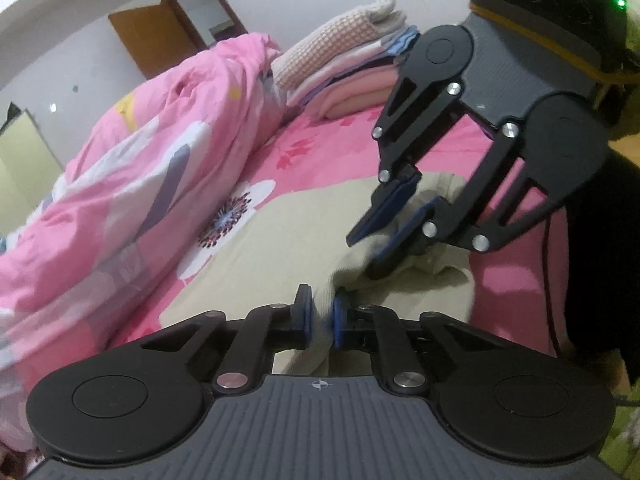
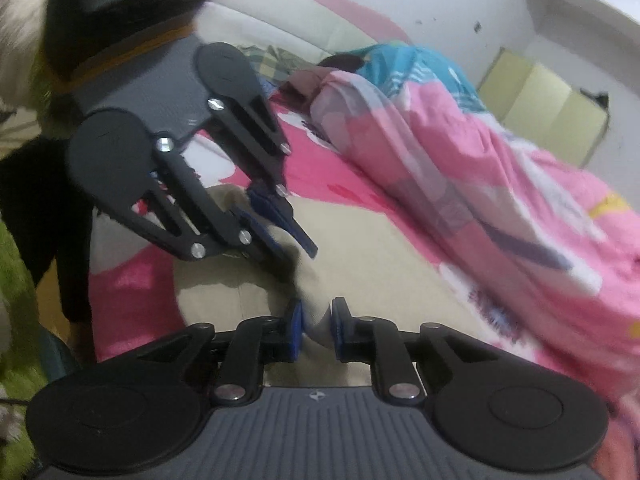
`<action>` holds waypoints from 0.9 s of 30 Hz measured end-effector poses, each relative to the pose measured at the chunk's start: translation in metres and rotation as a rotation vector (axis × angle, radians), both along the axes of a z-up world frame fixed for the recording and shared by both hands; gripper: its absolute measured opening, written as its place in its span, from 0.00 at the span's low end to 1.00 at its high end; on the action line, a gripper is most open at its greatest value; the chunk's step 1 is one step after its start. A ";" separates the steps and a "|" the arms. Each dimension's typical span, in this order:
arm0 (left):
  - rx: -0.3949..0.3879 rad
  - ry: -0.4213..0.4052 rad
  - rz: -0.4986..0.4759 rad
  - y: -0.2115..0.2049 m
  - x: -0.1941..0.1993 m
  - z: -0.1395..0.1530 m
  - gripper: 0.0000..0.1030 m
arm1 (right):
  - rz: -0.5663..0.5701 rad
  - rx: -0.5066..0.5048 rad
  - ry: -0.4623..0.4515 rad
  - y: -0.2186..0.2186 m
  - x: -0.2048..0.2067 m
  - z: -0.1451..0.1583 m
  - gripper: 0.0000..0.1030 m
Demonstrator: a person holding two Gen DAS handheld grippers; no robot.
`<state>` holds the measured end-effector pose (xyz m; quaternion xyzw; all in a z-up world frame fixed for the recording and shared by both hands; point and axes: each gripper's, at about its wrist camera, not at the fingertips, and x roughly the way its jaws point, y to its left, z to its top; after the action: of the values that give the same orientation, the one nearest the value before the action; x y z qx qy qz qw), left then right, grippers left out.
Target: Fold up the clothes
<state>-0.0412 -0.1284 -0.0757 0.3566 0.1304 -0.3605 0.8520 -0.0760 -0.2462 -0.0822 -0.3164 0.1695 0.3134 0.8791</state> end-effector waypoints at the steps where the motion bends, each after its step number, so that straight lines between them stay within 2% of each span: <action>1: 0.005 -0.004 -0.002 0.000 -0.001 -0.001 0.09 | -0.012 -0.014 -0.013 0.002 -0.002 -0.001 0.16; 8: 0.006 -0.022 -0.009 0.002 0.000 -0.004 0.09 | -0.168 -0.122 -0.124 0.025 -0.018 -0.015 0.19; 11: 0.008 -0.018 -0.014 0.003 0.002 -0.005 0.09 | -0.224 -0.089 -0.117 0.026 -0.017 -0.017 0.20; 12: 0.010 -0.022 -0.016 0.002 0.002 -0.006 0.09 | -0.243 -0.077 -0.116 0.025 -0.017 -0.018 0.22; 14: 0.008 -0.030 -0.026 0.004 0.002 -0.005 0.09 | -0.281 -0.060 -0.132 0.024 -0.019 -0.016 0.35; 15: 0.003 -0.033 -0.031 0.006 0.002 -0.003 0.09 | -0.292 -0.020 -0.123 0.019 -0.024 -0.012 0.38; 16: -0.002 -0.036 -0.035 0.007 0.002 -0.002 0.09 | -0.292 0.042 -0.099 0.011 -0.029 -0.007 0.40; 21: -0.002 -0.032 -0.051 0.009 0.004 0.001 0.09 | -0.291 0.350 0.018 -0.031 -0.057 0.017 0.37; 22: 0.003 -0.036 -0.054 0.009 0.004 0.000 0.09 | -0.284 0.386 0.052 -0.035 -0.060 0.016 0.37; 27: 0.011 -0.040 -0.062 0.008 0.003 0.001 0.09 | -0.212 0.439 0.272 -0.030 -0.060 -0.012 0.37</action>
<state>-0.0380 -0.1205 -0.0745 0.3724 0.1044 -0.3789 0.8407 -0.1363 -0.2765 -0.0942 -0.0539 0.2460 0.2885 0.9237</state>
